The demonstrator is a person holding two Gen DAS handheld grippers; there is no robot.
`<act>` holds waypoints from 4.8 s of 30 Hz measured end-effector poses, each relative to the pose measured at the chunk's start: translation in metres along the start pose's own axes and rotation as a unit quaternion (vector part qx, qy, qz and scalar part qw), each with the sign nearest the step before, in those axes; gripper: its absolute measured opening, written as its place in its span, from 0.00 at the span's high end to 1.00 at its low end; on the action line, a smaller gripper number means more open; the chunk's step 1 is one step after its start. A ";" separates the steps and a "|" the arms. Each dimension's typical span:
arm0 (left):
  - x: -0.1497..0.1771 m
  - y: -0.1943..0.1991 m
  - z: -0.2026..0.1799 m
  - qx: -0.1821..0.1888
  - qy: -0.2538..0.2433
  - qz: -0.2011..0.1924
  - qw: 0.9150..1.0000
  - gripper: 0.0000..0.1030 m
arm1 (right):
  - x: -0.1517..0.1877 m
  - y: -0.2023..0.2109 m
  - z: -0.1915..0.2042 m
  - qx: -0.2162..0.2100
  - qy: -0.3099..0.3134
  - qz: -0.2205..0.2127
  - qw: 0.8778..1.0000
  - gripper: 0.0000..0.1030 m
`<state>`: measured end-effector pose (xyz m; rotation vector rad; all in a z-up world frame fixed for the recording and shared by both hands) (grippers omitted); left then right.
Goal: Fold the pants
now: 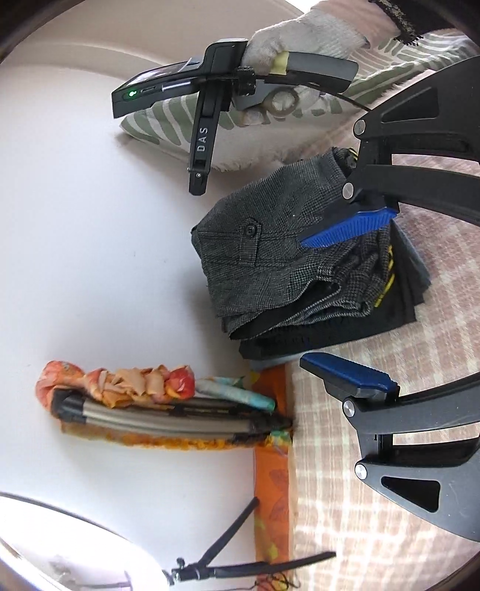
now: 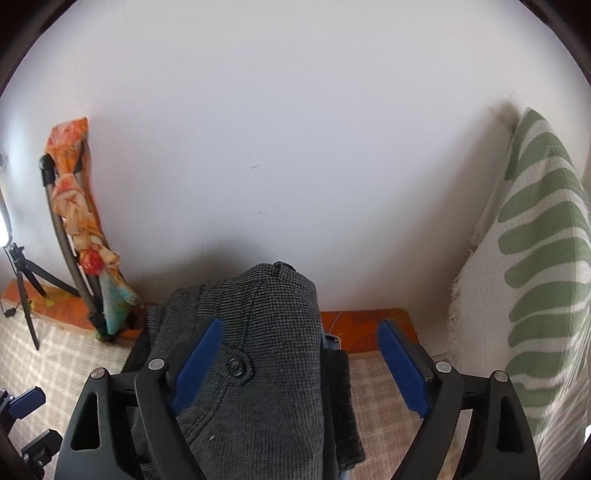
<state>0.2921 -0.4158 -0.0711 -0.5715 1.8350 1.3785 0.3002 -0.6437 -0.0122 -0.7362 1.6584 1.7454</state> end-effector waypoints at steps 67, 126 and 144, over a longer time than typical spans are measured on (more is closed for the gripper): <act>0.082 0.153 0.141 -0.033 -0.044 -0.046 0.997 0.19 | 0.181 0.134 0.217 -0.038 -0.041 -0.072 0.996 0.00; 0.076 0.165 0.136 -0.066 -0.073 -0.075 0.992 0.13 | 0.183 0.122 0.225 -0.018 -0.025 -0.071 0.997 0.00; 0.079 0.175 0.140 -0.074 -0.075 -0.087 0.991 0.13 | 0.181 0.122 0.246 -0.012 0.009 -0.074 0.997 0.00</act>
Point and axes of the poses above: each gripper's, at about its wrist camera, not at the fingertips, and y roughly against the way its jaws point, z to its left, x to its underside, the point moved 3 cm from there along -y, roughly the way its jaws point, and after that the axes turned 14 degrees about -x, right-handed, at the moved point
